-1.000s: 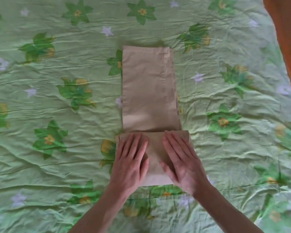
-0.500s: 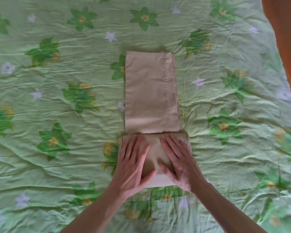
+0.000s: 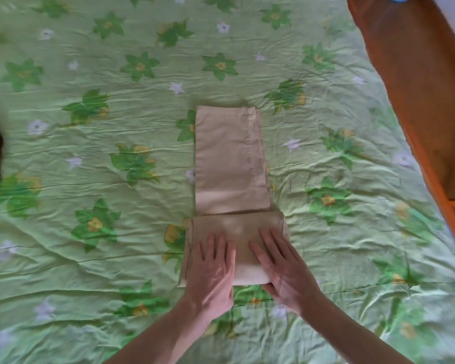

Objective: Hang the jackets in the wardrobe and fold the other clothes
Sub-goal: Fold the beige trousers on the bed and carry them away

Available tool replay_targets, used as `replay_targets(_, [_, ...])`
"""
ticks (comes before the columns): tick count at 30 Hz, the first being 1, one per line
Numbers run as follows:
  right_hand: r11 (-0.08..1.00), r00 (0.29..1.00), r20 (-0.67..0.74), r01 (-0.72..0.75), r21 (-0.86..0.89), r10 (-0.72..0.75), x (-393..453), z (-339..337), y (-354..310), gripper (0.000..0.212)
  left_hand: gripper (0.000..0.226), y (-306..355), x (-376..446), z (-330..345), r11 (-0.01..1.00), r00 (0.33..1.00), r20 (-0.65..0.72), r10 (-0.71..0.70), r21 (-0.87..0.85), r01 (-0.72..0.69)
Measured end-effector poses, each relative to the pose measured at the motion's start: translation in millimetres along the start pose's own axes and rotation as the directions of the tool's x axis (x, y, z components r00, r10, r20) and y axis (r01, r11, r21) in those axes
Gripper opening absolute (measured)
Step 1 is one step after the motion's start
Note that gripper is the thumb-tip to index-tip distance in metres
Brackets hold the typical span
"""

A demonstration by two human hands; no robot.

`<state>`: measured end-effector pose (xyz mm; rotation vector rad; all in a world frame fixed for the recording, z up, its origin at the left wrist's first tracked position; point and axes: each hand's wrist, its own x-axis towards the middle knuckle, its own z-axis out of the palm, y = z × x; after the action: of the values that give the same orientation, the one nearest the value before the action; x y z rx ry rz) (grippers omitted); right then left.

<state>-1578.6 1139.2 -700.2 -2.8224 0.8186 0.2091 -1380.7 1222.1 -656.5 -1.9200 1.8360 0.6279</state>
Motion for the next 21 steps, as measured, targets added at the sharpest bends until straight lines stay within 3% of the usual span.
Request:
replay_targets(3, [0.995, 0.996, -0.056, 0.072, 0.064, -0.069, -2, -18, 2, 0.109, 0.076, -12, -14, -17, 0.993, 0.998, -0.034, 0.050, -0.104, -0.054])
replay_targets(5, [0.986, 0.996, -0.063, 0.068, 0.152, -0.059, -11, -33, 5, 0.101, 0.071, -18, -24, -27, 0.974, 0.994, 0.031, 0.103, -0.206, -0.094])
replay_targets(9, [0.932, 0.989, 0.145, -0.041, 0.359, -0.012, -37, -68, 4, 0.080, 0.058, -23, -42, -42, 0.934, 0.956, 0.201, 0.214, -0.329, -0.140])
replay_targets(11, [0.852, 0.982, 0.188, -0.077, 0.518, -0.025, -48, -76, 6, 0.065, 0.034, -30, -48, -55, 0.870, 0.932, 0.266, 0.246, -0.485, -0.092])
replay_targets(14, [0.624, 0.965, 0.258, -0.226, 0.748, 0.040, -56, -78, 12, 0.062, 0.024, -47, -48, -63, 0.723, 0.883, 0.356, 0.305, -0.690, 0.028])
replay_targets(16, [0.533, 0.964, 0.225, -0.265, 0.804, 0.141, -54, -73, 11, 0.071, 0.024, -58, -43, -59, 0.696, 0.920, 0.282, 0.271, -0.718, 0.015])
replay_targets(18, [0.507, 0.945, 0.132, -0.275, 0.817, 0.299, -45, -67, 6, 0.071, 0.025, -65, -37, -50, 0.696, 0.982, 0.083, 0.170, -0.715, -0.060])
replay_targets(19, [0.552, 0.928, 0.047, -0.261, 0.792, 0.370, -39, -63, 3, 0.067, 0.025, -68, -34, -45, 0.717, 0.993, -0.060, 0.106, -0.687, -0.118])
replay_targets(21, [0.751, 0.879, -0.180, -0.253, 0.610, 0.442, -26, -54, -1, 0.059, 0.024, -71, -24, -31, 0.805, 0.934, -0.356, -0.029, -0.562, -0.189])
